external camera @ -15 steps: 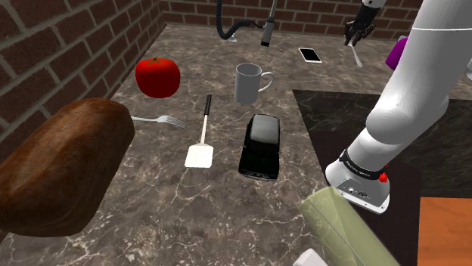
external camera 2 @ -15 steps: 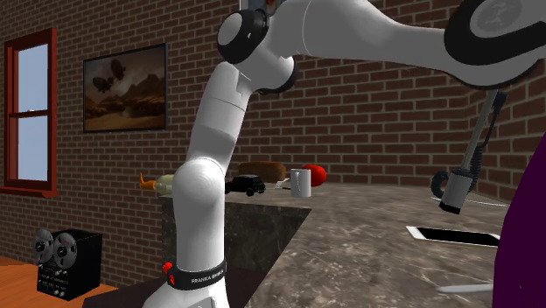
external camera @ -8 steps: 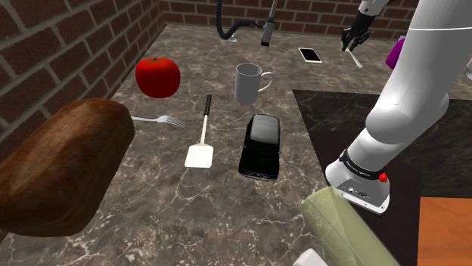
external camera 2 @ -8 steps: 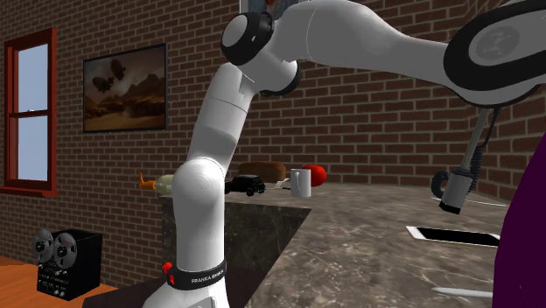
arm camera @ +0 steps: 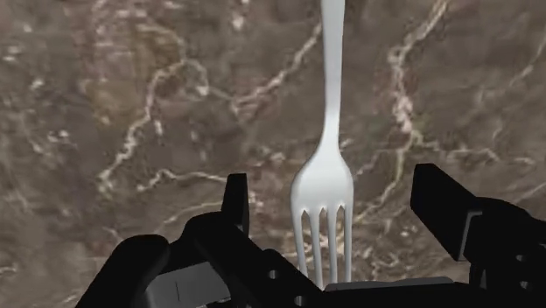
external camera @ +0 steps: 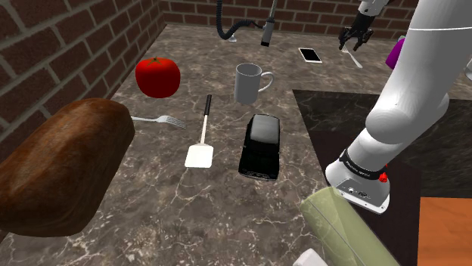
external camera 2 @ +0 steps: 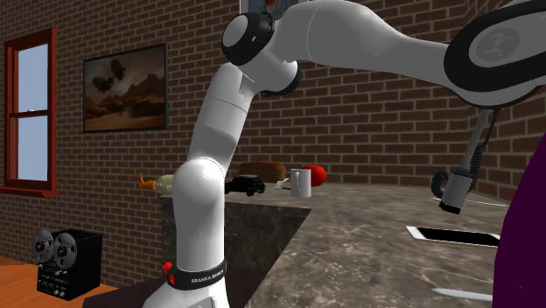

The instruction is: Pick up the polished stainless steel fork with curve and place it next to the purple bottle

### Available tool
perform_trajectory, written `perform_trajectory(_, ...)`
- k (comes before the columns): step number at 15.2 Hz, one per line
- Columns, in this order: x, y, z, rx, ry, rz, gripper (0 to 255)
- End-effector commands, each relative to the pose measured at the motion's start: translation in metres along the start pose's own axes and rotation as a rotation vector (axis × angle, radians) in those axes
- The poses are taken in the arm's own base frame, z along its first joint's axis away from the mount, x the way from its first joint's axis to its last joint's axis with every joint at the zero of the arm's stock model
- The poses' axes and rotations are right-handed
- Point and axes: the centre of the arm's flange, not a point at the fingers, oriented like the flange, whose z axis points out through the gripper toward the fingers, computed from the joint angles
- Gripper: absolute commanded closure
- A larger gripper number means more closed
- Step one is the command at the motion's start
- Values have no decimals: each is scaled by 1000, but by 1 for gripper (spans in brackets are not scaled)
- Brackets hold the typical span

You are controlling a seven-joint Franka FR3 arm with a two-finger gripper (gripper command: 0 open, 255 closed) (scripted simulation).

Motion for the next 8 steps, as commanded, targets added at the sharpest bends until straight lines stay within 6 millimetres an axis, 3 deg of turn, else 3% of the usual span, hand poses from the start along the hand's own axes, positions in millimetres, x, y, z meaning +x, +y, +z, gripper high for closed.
perform_trajectory(1,0,0,0,0,0,0,0)
perform_trajectory(4,0,0,0,0,0,0,0)
perform_trajectory(8,0,0,-50,0,0,0,0)
